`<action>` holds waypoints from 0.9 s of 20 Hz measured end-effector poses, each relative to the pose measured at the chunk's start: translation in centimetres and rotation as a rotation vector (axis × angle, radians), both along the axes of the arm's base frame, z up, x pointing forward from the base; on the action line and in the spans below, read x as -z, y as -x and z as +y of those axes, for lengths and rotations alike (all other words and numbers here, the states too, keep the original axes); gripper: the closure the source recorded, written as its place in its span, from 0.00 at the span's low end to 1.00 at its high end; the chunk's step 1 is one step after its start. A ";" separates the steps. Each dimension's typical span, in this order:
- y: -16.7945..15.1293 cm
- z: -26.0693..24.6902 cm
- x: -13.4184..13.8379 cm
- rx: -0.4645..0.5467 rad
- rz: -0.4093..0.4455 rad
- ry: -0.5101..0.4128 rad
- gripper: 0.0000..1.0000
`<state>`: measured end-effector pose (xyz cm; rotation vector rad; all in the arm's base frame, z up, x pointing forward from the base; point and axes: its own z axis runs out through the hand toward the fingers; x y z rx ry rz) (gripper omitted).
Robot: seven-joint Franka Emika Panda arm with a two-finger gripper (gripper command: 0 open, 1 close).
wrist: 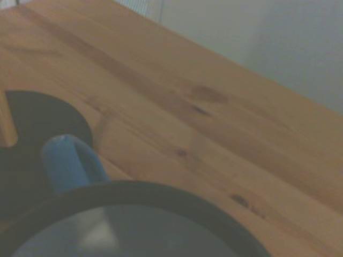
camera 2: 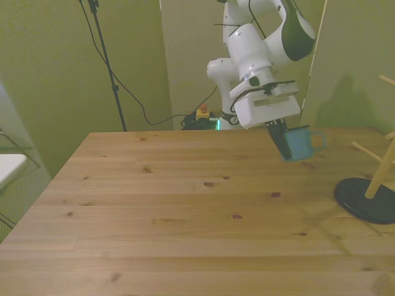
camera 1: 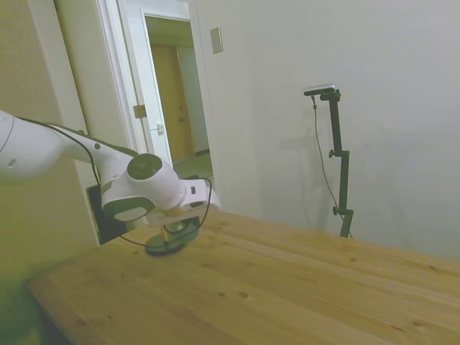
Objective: Unload the mug
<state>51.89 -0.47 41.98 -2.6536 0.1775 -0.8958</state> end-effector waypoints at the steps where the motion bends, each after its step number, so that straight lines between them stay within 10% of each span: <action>1: 0.1 -0.2 0.3 0.017 0.015 0.003 1.00; 18: -0.5 -1.1 5.6 0.215 0.355 0.061 1.00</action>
